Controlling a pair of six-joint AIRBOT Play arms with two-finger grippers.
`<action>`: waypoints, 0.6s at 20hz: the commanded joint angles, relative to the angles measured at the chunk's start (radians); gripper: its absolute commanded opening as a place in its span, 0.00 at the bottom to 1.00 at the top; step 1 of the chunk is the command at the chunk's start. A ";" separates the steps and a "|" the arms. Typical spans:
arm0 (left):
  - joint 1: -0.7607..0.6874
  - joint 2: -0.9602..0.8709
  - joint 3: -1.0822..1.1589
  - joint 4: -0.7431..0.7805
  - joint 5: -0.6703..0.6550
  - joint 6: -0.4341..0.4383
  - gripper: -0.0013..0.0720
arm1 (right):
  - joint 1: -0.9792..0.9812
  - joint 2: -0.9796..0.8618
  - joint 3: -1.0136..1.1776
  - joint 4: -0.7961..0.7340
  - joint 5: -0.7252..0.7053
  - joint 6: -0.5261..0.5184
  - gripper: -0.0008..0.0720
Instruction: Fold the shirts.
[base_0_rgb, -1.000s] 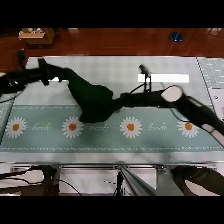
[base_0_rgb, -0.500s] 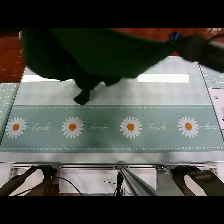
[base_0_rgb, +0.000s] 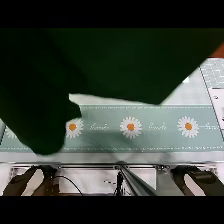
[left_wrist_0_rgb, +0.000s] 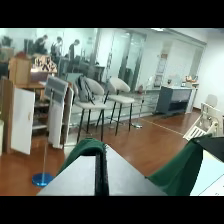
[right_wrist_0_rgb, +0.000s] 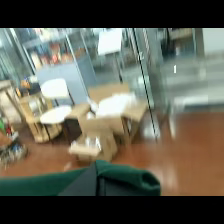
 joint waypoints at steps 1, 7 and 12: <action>0.001 0.066 0.052 0.008 0.003 -0.098 0.04 | -0.001 0.002 0.114 -0.016 0.026 0.037 0.04; 0.001 0.184 0.052 0.044 -0.015 -0.210 0.04 | -0.001 0.002 0.324 -0.174 0.256 0.103 0.04; 0.001 0.214 0.052 0.268 -0.227 -0.403 0.04 | -0.001 0.000 0.438 -0.414 0.546 0.183 0.04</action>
